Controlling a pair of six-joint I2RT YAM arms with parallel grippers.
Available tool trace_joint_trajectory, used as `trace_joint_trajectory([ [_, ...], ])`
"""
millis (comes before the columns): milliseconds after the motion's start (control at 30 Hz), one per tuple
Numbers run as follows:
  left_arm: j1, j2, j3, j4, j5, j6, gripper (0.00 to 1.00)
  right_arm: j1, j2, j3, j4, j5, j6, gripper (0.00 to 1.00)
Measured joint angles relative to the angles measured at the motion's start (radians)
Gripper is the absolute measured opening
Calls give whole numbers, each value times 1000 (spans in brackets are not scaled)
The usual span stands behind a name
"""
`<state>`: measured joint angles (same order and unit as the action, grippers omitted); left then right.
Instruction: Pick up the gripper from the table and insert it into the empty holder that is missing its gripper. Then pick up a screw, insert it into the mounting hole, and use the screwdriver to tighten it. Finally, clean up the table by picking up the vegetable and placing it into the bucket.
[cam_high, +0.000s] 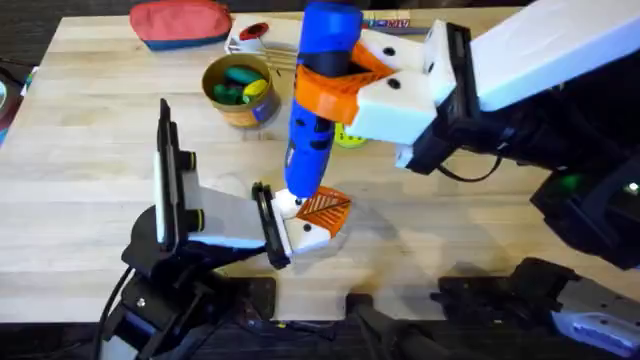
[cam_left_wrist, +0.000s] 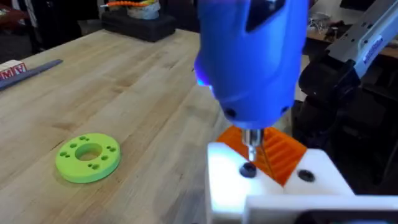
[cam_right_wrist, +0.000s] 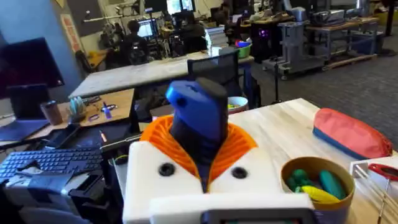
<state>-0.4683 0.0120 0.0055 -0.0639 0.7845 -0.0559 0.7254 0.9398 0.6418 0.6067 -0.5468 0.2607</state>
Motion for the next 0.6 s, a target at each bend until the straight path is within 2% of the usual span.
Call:
trace_joint_trajectory([
  [600, 0, 0, 0, 0, 0, 0, 5, 5, 11, 0, 3, 0, 0, 7],
])
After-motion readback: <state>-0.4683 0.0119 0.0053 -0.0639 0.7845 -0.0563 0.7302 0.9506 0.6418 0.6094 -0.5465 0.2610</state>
